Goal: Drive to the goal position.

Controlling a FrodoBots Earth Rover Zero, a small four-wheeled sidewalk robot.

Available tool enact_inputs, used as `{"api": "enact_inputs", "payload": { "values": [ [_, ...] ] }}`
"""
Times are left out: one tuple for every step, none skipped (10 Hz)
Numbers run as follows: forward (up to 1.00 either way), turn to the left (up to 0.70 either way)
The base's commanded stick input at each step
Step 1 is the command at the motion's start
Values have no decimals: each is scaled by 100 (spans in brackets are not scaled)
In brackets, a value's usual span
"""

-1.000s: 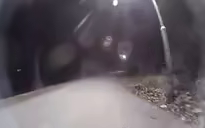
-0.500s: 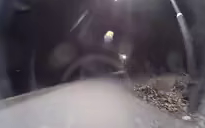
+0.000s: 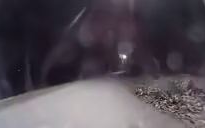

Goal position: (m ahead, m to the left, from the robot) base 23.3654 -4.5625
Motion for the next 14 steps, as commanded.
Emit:
{"api": "enact_inputs", "payload": {
  "values": [
    [100,0],
    [100,24],
    [100,40],
    [100,0],
    [100,0],
    [100,0],
    [100,0],
    [100,0],
    [100,0],
    [100,25],
    [100,38],
    [100,38],
    [100,17],
    [100,0]
  ]
}}
